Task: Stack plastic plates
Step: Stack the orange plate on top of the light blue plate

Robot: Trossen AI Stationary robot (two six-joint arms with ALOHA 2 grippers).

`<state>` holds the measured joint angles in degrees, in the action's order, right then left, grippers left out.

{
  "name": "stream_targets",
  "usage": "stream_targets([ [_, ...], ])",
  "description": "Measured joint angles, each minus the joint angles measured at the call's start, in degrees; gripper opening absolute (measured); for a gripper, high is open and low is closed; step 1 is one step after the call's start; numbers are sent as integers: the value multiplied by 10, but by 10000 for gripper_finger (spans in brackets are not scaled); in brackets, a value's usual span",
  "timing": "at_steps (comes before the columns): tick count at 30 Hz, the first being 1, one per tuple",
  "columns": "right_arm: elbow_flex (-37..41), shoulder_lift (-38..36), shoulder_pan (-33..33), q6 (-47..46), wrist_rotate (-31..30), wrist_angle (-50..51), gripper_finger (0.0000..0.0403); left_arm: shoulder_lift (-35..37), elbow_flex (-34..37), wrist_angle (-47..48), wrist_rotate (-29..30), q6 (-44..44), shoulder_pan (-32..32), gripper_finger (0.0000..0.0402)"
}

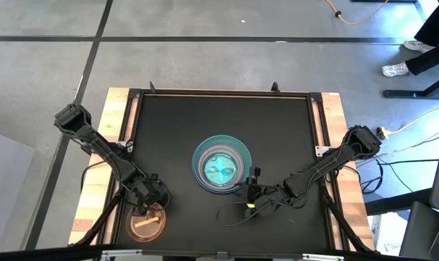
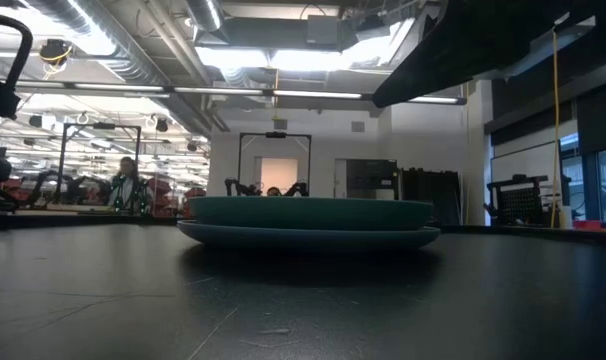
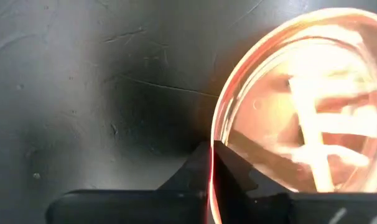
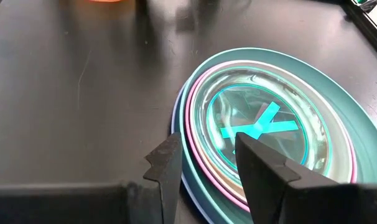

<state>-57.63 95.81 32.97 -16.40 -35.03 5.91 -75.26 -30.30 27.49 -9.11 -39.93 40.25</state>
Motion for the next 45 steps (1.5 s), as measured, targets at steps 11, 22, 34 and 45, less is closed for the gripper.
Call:
stream_targets([
  [11, 0, 0, 0, 0, -2, 1, 143, 3, -48, 4, 41, 65, -26, 3],
  [22, 0, 0, 0, 0, -2, 1, 143, 3, -155, -3, 291, 241, -94, 2],
  [34, 0, 0, 0, 0, -2, 1, 143, 0, -168, -164, 382, 327, -240, 8],
  [45, 0, 0, 0, 0, -2, 1, 143, -70, -168, -230, 258, 295, -343, 13],
])
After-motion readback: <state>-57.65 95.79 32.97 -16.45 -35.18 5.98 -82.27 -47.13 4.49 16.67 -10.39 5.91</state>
